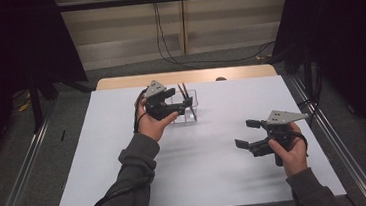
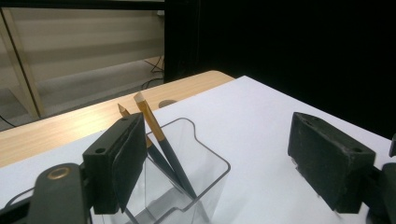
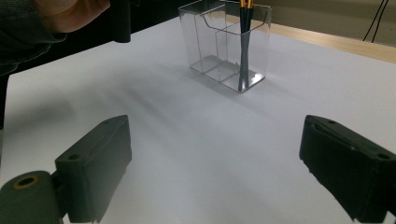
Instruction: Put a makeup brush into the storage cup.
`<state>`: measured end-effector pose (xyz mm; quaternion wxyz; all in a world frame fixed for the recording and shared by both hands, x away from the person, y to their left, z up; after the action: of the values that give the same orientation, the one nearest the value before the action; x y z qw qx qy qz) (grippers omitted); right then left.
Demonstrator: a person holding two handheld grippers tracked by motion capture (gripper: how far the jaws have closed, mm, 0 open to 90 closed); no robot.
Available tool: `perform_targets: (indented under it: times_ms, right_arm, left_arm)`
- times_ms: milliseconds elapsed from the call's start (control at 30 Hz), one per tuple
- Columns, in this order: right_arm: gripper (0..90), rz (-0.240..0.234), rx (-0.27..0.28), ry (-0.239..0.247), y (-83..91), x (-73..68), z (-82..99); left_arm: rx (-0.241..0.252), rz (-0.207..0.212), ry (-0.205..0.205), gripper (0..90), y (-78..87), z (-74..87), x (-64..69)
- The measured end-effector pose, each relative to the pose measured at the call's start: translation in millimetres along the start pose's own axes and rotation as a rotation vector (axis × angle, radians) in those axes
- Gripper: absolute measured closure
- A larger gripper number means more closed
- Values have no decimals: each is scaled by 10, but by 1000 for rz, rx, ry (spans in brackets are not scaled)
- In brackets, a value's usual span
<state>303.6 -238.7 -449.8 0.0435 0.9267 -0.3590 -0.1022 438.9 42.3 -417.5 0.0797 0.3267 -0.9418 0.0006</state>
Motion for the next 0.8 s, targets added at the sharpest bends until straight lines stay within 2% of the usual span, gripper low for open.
perform_targets:
  times_ms: [167, 267, 300, 333, 367, 600, 667, 700, 767, 800]
  right_arm:
    - [90, 2, -2, -1, -4, -3, 0]
    - [90, 4, 0, -1, -1, -4, -2]
    - [90, 3, 1, 1, 0, -3, -4]
    - [90, 6, 1, -1, 3, -2, -5]
    - [90, 6, 2, -1, 3, 1, -5]
    - [90, 6, 3, 2, 10, 10, -2]
    - [90, 5, 3, 0, 14, 9, -7]
    - [91, 6, 5, -2, 14, 10, -8]
    - [90, 5, 5, -2, 15, 12, -5]
    - [90, 5, 5, -2, 15, 13, -4]
  left_arm:
    - [8, 12, -1, 184, 34, -3, 7]
    - [3, -2, -6, 180, 54, -8, 13]
    - [9, 13, -4, 179, 56, -7, 12]
    - [-1, -1, -10, 177, 66, -9, 11]
    - [-3, 8, -12, 176, 72, -8, 7]
    - [-3, 5, -12, 168, 82, -11, 20]
    - [-2, 23, -8, 166, 85, -10, 28]
    - [-4, 8, -14, 164, 88, -9, 32]
    - [3, 24, -11, 162, 86, -9, 41]
    - [-4, 12, -13, 161, 92, -13, 46]
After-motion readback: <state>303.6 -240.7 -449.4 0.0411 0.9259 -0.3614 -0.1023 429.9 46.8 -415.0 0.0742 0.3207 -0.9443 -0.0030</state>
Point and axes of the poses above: each handheld gripper's, and its own axes: y roughly backward along the jaws, z roughly out of its underside, x roughly to its right, the point moved 4 cm from there along -y, roughly forward along the jaws, and after that the axes turned 14 degrees about x, right-handed, at the moved point
